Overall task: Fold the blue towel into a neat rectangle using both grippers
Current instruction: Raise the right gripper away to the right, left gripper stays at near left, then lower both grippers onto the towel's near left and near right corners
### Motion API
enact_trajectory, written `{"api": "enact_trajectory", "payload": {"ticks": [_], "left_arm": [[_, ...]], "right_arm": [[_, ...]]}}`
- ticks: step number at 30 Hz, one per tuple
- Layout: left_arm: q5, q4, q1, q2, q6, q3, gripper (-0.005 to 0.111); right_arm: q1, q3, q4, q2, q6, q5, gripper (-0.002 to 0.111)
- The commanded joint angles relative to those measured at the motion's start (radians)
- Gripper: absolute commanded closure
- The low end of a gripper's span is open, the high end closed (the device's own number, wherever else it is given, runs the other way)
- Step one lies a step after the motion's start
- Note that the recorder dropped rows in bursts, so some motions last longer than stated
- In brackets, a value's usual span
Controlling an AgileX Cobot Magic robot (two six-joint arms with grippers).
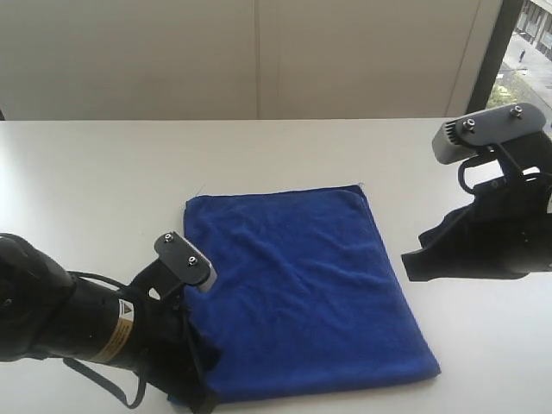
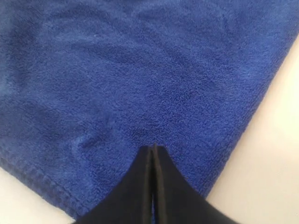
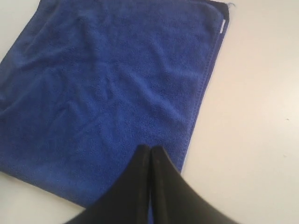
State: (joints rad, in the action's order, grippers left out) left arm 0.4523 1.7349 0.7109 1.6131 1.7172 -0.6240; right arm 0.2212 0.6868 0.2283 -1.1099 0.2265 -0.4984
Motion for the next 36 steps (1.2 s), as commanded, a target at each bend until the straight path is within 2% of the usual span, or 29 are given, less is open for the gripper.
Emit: {"api": "enact_trajectory", "payload": {"ticks": [1,5,14,36], "left_arm": [[-0.014,0.009,0.0,0.019,-0.012,0.009,0.107],[-0.119,0.009,0.0,0.019,-0.033,0.055,0.107],[-0.182,0.009,0.0,0.019,-0.05,0.082,0.107],[-0.228,0.009,0.0,-0.014,-0.082,0.086,0.107]], "right_arm": [[0.0,0.005,-0.004,0.007,0.0,-0.001,0.108],[0.0,0.005,-0.004,0.007,0.0,-0.009,0.108],[0.0,0.005,-0.004,0.007,0.0,0.0,0.108],[0.0,0.005,-0.004,0.001,0.004,0.014,0.108]]}}
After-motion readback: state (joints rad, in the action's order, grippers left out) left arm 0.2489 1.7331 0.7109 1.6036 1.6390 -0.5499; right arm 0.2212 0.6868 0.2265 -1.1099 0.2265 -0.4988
